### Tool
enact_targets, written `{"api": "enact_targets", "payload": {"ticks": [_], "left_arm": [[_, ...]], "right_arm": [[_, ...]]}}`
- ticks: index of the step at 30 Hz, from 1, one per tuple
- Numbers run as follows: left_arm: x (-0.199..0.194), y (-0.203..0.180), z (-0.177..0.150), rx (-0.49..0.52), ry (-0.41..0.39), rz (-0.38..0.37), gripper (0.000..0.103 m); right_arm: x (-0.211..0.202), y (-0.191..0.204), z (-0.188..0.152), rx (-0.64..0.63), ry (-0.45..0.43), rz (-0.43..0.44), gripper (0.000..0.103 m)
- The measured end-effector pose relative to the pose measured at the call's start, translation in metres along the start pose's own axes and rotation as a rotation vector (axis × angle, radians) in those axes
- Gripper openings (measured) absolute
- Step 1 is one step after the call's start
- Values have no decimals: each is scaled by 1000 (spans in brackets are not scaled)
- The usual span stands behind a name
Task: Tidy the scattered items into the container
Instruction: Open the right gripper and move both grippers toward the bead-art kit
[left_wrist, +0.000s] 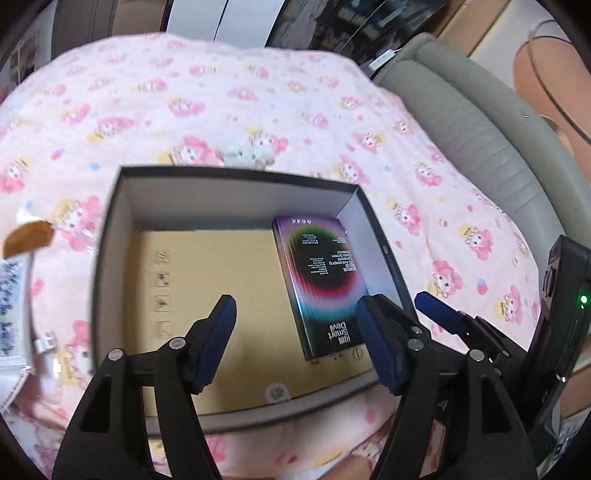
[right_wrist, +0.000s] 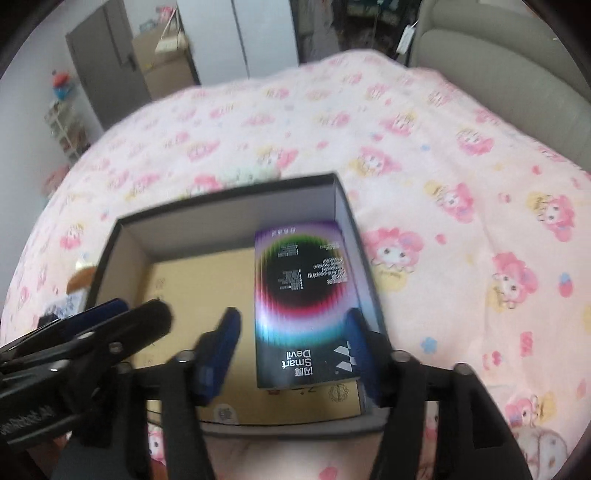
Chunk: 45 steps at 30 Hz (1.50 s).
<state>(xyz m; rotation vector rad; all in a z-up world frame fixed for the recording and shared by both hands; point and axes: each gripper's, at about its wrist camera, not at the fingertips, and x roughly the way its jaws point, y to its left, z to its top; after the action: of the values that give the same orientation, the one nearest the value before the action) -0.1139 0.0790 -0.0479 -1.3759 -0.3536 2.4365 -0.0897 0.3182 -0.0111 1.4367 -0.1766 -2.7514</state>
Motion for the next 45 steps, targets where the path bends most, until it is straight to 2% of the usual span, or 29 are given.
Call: {"api": "enact_targets", "payload": {"ticks": [1,3,4,5,11,17,22,28,33,35,40,42,45], "left_arm": [[2,-29,-6,14,-15,5,70],[0,-36,-3,48,-50,10,74],[3,-40,-2,61,-65,11,75],[-14,-40,-7,71,-79,10,76],[-70,-22,-20,87,-146,20,80],[-91,12,-13,28,-184,32,81],[-104,33,-25,-15,-216,74,81],[-133,91,-48,-101,-239,152,80],[-151,148,-64,-232,-261,195,78],[-155,174,-72,-292,-255,210,75],[-148,237,-88,-445,-198,254,57],[-142,257,-94,-488,-164,280,53],[-132,282,-101,-550,-140,309,52]], "right_arm": [[-10,-3,-1,7,-12,1,59],[-21,6,-7,16,-19,14,59],[-4,15,-5,14,-19,23,60],[-2,21,-8,10,-21,31,60],[-7,52,-16,-23,-42,94,60],[-18,85,-22,-45,-48,144,60],[-13,138,-31,-141,-44,165,60],[0,215,-46,-290,-11,238,60],[28,267,-55,-357,70,310,60],[41,281,-56,-371,116,322,60],[79,301,-57,-358,213,374,59],[94,307,-57,-360,246,374,59],[113,320,-58,-385,285,373,59]]}}
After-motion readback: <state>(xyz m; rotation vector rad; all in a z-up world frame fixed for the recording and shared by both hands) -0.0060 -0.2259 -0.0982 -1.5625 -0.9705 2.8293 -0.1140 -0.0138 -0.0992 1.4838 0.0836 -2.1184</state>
